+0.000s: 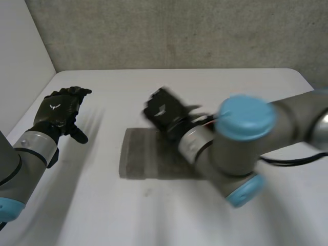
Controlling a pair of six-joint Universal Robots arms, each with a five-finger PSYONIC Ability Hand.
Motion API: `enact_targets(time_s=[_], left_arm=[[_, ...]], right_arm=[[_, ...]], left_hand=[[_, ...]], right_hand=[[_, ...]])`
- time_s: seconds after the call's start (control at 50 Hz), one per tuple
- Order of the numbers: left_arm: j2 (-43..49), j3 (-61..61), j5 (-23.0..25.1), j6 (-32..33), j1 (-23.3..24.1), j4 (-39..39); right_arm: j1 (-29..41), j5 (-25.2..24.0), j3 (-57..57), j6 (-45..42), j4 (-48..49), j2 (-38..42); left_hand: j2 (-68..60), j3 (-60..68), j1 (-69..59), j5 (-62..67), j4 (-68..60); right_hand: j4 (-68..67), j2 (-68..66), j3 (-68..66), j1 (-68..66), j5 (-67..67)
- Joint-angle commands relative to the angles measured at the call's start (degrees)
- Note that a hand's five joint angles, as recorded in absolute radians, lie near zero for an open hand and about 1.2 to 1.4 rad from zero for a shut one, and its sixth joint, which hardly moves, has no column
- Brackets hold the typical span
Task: Fold the laundry
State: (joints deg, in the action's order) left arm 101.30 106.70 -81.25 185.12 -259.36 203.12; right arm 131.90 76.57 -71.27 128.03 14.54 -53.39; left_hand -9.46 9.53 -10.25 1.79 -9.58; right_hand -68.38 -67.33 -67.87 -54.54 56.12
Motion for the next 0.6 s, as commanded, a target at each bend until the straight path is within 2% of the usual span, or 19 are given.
enact_targets(time_s=[0.02, 0.06, 0.14, 0.16, 0.18, 0.22, 0.3, 0.34, 0.36, 0.4, 0.46, 0.5, 0.52, 0.56, 0.58, 0.6], left_arm=[[-0.05, 0.00, -0.04, 0.06, 0.00, 0.00], [-0.05, 0.00, -0.04, 0.06, 0.08, 0.00], [0.03, 0.09, -0.04, 0.06, 0.08, 0.00], [0.03, 0.09, -0.04, 0.06, 0.17, 0.00], [0.03, 0.09, 0.04, 0.06, 0.17, 0.00], [0.12, 0.09, 0.04, 0.15, 0.35, 0.00], [0.21, 0.18, 0.04, 0.06, 1.14, 0.00], [0.21, 0.09, 0.04, 0.06, 1.93, 0.00], [0.21, 0.09, 0.04, 0.06, 1.93, 0.00], [0.21, 0.09, 0.13, 0.06, 2.46, 0.00], [0.12, -0.35, 0.48, 0.06, 4.57, -0.09], [0.03, -1.31, 0.74, 0.06, 7.45, -0.09], [0.03, -1.32, 0.75, 0.06, 7.47, -0.09], [0.47, -3.07, 1.01, 0.15, 11.75, -0.44], [0.47, -3.08, 1.01, 0.15, 11.77, -0.44], [0.82, -4.21, 1.10, -0.02, 13.78, -0.61]], right_arm=[[7.40, -3.36, 4.73, -0.06, 0.05, 9.88], [9.07, -3.18, 5.35, -0.41, -0.30, 13.29], [9.34, -2.65, 5.35, -1.64, -0.30, 14.36], [9.34, -2.48, 5.17, -2.25, -0.39, 13.75], [8.82, -1.96, 5.00, -2.17, -0.39, 12.70], [8.46, -1.43, 4.74, -1.56, -0.39, 10.69], [7.40, 0.34, 3.85, 0.91, -0.56, 4.52], [3.82, 1.47, 1.23, 7.46, -0.83, -1.78], [3.80, 1.48, 1.22, 7.50, -0.83, -1.81], [-0.75, 1.65, -2.80, 16.85, -0.91, -8.02], [-2.97, 1.65, -4.76, 21.30, -1.09, -10.33], [-8.04, 1.48, -8.69, 28.03, -2.22, -12.78], [-8.06, 1.48, -8.71, 28.07, -2.23, -12.80], [-11.91, 0.95, -12.91, 31.04, -4.07, -14.54], [-11.93, 0.95, -12.93, 31.05, -4.08, -14.55], [-13.41, 0.95, -15.19, 30.79, -5.04, -15.42]], left_hand=[[-0.54, 0.47, 0.25, -1.79, -0.42], [-0.54, 0.47, 0.25, -1.79, -0.42], [-0.54, 0.47, 0.25, -1.79, -0.42], [-0.54, 0.47, 0.25, -1.79, -0.42], [-0.54, 0.47, 0.25, -1.79, -0.42], [-0.54, 0.47, 0.25, -1.79, -0.42], [-0.54, 0.47, 0.25, -1.79, -0.42], [-0.54, 0.47, 0.25, -1.79, -0.42], [-0.54, 0.47, 0.25, -1.79, -0.42], [-0.54, 0.47, 0.25, -1.79, -0.42], [-0.54, 0.47, 0.25, -1.79, -0.42], [-1.26, 1.19, -0.46, -1.08, -1.14], [-1.26, 1.19, -0.46, -1.08, -1.14], [-2.10, 2.03, -1.30, -0.24, -1.98], [-2.10, 2.03, -1.31, -0.23, -1.98], [-2.27, 2.20, -1.47, -0.07, -2.15]], right_hand=[[-11.62, -12.67, -12.13, -25.46, 13.88], [-11.62, -12.67, -12.13, -25.46, 13.88], [-11.62, -12.67, -12.13, -25.46, 13.88], [15.30, 14.25, 14.78, 1.46, -13.04], [53.04, 51.99, 52.52, 39.20, -50.78], [58.38, 57.33, 57.87, 44.54, -56.12], [58.38, 57.33, 57.87, 44.54, -56.12], [58.38, 57.33, 57.87, 44.54, -56.12], [58.38, 57.33, 57.87, 44.54, -56.12], [58.38, 57.33, 57.87, 44.54, -56.12], [58.38, 57.33, 57.87, 44.54, -56.12], [58.38, 57.33, 57.87, 44.54, -56.12], [58.38, 57.33, 57.87, 44.54, -56.12], [58.38, 57.33, 57.87, 44.54, -56.12], [58.38, 57.33, 57.87, 44.54, -56.12], [58.38, 57.33, 57.87, 44.54, -56.12]])
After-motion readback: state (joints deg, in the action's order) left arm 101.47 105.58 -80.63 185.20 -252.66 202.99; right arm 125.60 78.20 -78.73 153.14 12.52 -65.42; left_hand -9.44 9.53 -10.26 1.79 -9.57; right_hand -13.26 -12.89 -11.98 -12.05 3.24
